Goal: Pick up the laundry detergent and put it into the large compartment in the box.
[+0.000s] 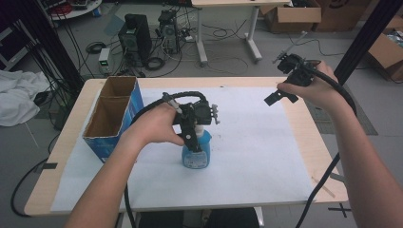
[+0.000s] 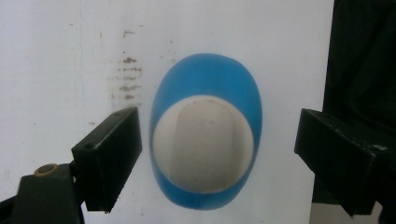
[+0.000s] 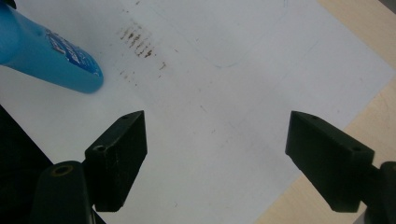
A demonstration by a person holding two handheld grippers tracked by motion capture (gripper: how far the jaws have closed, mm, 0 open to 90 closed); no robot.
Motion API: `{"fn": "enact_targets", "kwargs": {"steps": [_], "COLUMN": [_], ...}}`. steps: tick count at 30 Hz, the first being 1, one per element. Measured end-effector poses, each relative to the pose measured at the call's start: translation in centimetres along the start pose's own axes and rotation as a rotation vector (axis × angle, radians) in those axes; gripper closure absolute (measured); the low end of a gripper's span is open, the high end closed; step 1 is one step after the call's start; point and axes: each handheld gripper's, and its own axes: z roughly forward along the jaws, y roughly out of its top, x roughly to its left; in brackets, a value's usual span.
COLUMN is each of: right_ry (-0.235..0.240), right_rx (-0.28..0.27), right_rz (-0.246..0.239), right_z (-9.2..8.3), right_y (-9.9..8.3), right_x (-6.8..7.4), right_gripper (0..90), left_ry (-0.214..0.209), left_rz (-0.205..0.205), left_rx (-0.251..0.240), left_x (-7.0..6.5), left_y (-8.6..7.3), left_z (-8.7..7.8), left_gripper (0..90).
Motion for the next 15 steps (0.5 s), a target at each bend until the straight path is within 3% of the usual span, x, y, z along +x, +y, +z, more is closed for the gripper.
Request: {"fn": "enact_targets", "kwargs": {"steps": [15], "right_ry": [0.004], "right_rx": [0.008], "right_rz": [-0.001], "right_z": [0.3], "right_y": [-0.3], "right_x": [-0.1], "right_gripper": [20.6], "left_ry": [-0.004], "left_rz": [-0.006], "left_rx": [0.023], "left_x": [0.3], "left_y": [0.3], "left_z": [1.7], "left_gripper": [15.8]}}
